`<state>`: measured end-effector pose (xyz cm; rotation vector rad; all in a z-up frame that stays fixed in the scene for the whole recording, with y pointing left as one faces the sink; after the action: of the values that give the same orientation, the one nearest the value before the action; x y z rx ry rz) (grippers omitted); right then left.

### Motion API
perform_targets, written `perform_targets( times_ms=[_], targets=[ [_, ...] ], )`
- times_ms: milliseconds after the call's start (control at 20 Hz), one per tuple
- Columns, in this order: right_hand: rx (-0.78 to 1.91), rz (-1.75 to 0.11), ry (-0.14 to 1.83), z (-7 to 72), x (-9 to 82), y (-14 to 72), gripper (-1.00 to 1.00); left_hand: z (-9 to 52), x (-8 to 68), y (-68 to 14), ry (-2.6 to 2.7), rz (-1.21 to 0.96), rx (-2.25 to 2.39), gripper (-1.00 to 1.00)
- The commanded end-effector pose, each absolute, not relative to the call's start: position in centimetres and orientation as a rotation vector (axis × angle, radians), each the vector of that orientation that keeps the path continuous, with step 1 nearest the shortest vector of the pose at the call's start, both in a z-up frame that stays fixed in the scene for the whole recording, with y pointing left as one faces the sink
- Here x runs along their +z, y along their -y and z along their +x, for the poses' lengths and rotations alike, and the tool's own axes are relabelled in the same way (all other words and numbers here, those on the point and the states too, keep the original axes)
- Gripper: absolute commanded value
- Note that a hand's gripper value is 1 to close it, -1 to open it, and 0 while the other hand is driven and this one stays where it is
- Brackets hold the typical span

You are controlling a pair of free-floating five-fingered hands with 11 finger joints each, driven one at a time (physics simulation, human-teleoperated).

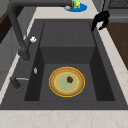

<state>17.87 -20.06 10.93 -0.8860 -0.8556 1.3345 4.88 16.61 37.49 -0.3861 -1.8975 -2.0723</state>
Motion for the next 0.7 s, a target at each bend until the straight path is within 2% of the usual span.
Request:
perform_targets(
  times_ms=[0,650],
  targets=[
    [1.334,-0.886,0.856,17.9,10.9,20.1,0.0,4.1,36.8,-16.6,1.911,-0.378,-2.065,-1.0],
    [1.334,-0.886,0.856,17.9,10.9,20.1,0.0,0.2,33.5,-17.9,1.881,-0.391,-2.035,-1.0]
  ],
)
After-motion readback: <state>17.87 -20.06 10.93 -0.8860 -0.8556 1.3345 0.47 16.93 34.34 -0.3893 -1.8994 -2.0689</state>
